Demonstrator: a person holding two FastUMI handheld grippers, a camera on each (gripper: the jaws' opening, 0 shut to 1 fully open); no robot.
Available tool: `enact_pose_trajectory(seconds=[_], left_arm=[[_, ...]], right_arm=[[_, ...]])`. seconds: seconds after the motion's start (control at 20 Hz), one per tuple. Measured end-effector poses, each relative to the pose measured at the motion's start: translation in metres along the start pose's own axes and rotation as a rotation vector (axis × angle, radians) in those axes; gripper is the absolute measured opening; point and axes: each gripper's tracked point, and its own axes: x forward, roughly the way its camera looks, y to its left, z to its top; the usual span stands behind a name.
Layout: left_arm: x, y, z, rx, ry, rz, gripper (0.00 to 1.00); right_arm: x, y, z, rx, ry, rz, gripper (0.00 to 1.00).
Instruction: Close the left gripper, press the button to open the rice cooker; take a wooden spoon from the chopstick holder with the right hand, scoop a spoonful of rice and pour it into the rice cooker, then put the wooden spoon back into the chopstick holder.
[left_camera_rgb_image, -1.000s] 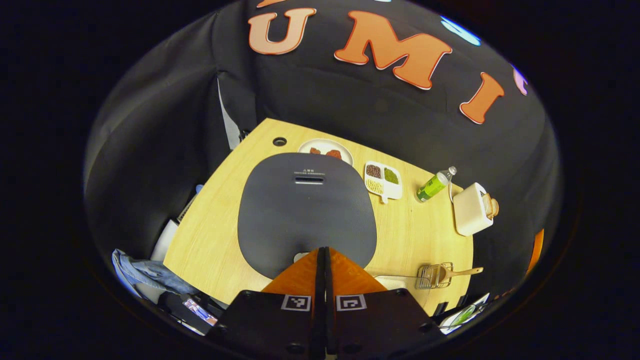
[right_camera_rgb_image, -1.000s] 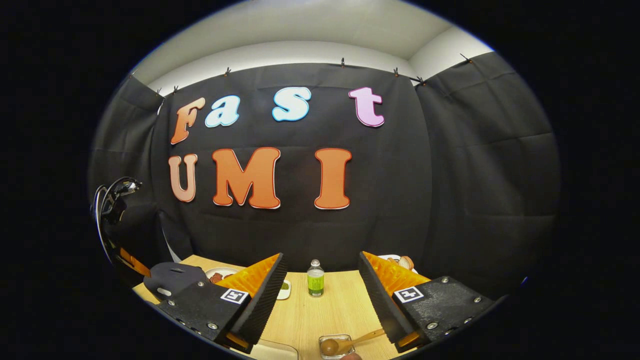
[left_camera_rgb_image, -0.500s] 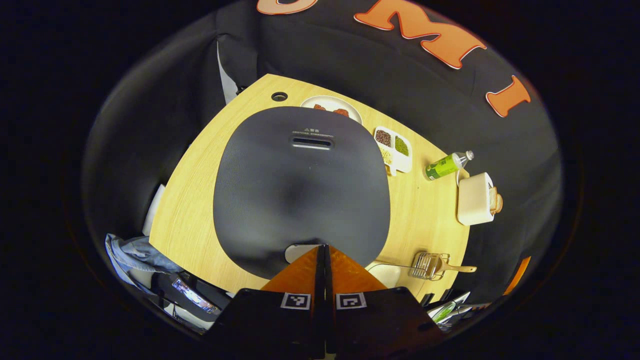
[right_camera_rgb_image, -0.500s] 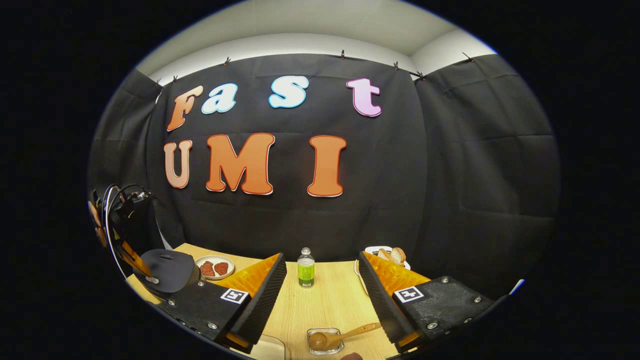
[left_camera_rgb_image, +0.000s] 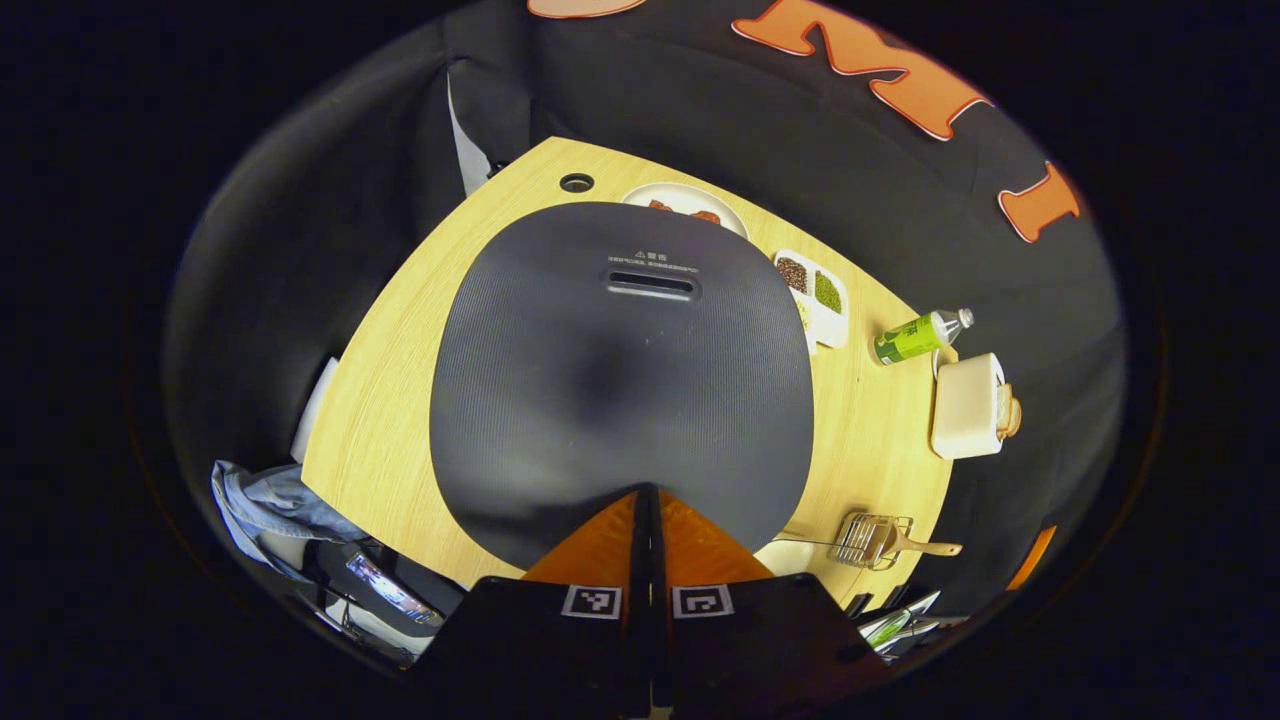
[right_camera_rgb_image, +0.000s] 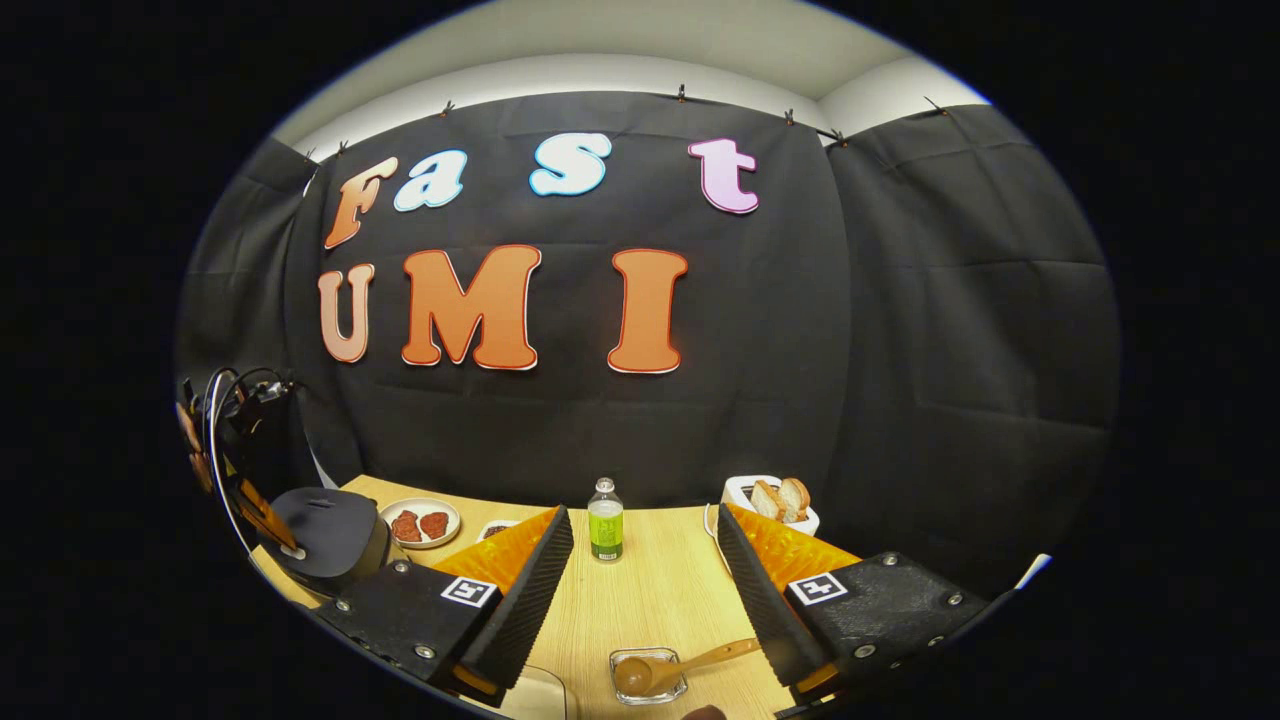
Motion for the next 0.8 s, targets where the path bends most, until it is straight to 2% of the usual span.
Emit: enact_pose_trajectory(seconds=[0.15,0.3,0.45,0.5,0.55,0.7,0.8], left_arm=[[0.002,0.001,-0.003,0.008,0.059,0.002,0.05],[0.002,0.0,0.0,0.027,0.061,0.011,0.05],[0.0,-0.003,-0.001,0.084,0.077,-0.011,0.05],[-0.002,-0.003,-0.001,0.091,0.076,-0.021,0.01],[-0.003,-0.005,0.0,0.103,0.075,-0.031,0.05],[-0.018,-0.007,0.003,0.173,-0.015,-0.04,0.06],[-0.032,-0.01,0.012,0.252,-0.131,-0.006,0.05]], right_arm=[[0.001,0.003,-0.01,0.007,0.032,0.006,0.91],[0.003,0.003,-0.016,0.009,0.051,0.006,0.9],[0.003,0.003,-0.021,0.022,0.069,0.007,0.9],[0.002,0.005,-0.026,0.025,0.086,0.021,0.9],[0.003,0.005,-0.032,0.026,0.106,0.026,0.9],[0.003,0.0,-0.04,0.028,0.129,0.031,0.91],[0.004,-0.003,-0.047,0.044,0.149,0.024,0.91]])
